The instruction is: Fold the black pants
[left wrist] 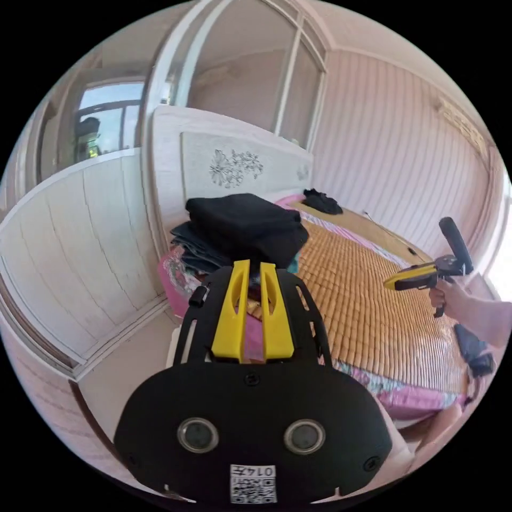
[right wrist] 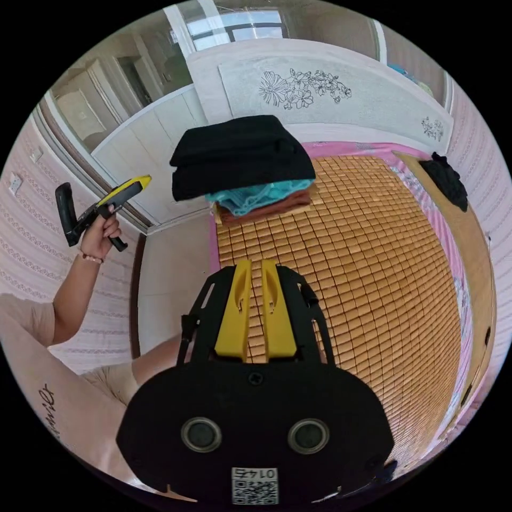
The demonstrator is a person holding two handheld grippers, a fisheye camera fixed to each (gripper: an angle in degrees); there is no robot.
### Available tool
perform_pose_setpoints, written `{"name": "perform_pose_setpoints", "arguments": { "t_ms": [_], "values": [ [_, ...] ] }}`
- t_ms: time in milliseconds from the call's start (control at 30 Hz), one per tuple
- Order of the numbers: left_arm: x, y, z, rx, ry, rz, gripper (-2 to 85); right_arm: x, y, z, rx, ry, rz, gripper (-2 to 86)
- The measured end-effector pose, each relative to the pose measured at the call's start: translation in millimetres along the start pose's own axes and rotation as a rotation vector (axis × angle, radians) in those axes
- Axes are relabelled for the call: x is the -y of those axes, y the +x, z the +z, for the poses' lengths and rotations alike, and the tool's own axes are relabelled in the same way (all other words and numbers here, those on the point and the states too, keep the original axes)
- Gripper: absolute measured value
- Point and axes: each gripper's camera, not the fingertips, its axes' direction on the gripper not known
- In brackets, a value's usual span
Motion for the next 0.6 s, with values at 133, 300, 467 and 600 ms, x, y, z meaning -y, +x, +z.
{"name": "perform_pose_setpoints", "arguments": {
  "t_ms": [133,300,467,600],
  "values": [
    [-96.1,110.1,-7.1,-0.263,-0.168,0.211,2.6,-148.9,31.4,-27.2,-0.019,-0.102,0.288,4.3],
    [-162.8,259.0,-7.4,-0.628,-0.295,0.465,3.3,-351.0,51.4,-110.6,-0.161,-0.09,0.752,4.3],
    [-208.1,423.2,-12.6,-0.899,-0.305,0.794,4.5,-484.6,49.7,-191.9,-0.276,0.077,1.069,6.5],
    [-235.2,527.9,-6.3,-1.038,-0.3,0.951,5.8,-573.1,42.5,-253.2,-0.417,0.147,1.239,8.9]
  ]
}}
